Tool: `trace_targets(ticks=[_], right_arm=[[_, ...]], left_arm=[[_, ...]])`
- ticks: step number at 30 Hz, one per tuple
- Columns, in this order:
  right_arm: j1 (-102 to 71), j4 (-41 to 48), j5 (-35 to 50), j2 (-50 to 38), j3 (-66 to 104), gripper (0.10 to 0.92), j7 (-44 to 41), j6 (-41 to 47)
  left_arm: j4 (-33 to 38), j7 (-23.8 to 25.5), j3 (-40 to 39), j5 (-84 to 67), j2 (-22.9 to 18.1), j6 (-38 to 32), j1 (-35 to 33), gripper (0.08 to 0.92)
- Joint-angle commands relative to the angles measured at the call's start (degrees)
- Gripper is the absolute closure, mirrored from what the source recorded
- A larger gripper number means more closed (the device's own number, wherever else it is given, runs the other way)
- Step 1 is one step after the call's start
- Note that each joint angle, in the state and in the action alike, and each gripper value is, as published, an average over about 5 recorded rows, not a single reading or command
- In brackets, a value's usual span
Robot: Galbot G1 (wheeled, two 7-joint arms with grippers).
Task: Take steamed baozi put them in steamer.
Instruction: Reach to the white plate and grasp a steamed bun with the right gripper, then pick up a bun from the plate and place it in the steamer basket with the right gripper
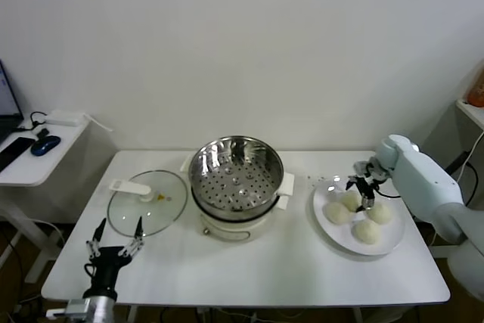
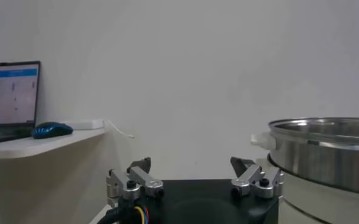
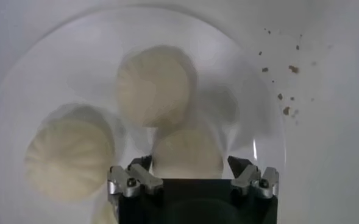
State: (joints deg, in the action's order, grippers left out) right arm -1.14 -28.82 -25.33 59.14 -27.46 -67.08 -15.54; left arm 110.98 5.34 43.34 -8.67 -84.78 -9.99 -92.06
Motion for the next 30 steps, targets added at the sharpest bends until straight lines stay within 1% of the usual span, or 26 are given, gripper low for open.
trace_targets(ticks=[1, 3, 6, 13, 17, 21, 26, 30], right_arm=[[-0.39, 0.54, -1.45, 0.39, 1.13, 0.252, 0.18, -0.13], [-0.39, 0.53, -1.40, 0.38, 1.17, 0.297, 0.10, -0.08], [-0.39, 0.50, -1.32, 0.32, 1.26, 0.343, 0.07, -0.04], [-0.31, -0.39, -0.77, -0.21, 1.37, 0.355, 0.01, -0.01], [0.40, -2.78, 0.89, -1.61, 0.30, 0.355, -0.25, -0.03], [2.62, -8.82, 4.97, -4.69, -3.60, 0.355, -0.90, 0.43], [8.57, -19.80, 10.99, -10.00, -12.15, 0.356, -1.43, 1.19], [14.79, -28.22, 13.12, -13.39, -18.51, 0.358, -1.76, 0.24]], left_arm=[[-0.07, -0.05, -0.01, 0.05, -0.06, 0.04, -0.02, 0.177], [-0.03, -0.08, 0.00, 0.05, -0.09, 0.05, -0.05, 0.177], [0.02, -0.10, 0.03, 0.06, -0.11, 0.06, -0.08, 0.177], [-0.03, -0.16, 0.10, 0.07, -0.23, 0.02, -0.13, 0.177], [0.03, -0.21, 0.28, 0.04, -0.28, -0.02, -0.21, 0.177], [0.14, -0.25, 0.44, 0.01, -0.26, 0.01, -0.24, 0.177], [0.17, -0.19, 0.31, -0.04, -0.40, 0.07, -0.26, 0.177], [0.14, -0.21, 0.01, 0.00, -0.71, 0.08, -0.29, 0.177]])
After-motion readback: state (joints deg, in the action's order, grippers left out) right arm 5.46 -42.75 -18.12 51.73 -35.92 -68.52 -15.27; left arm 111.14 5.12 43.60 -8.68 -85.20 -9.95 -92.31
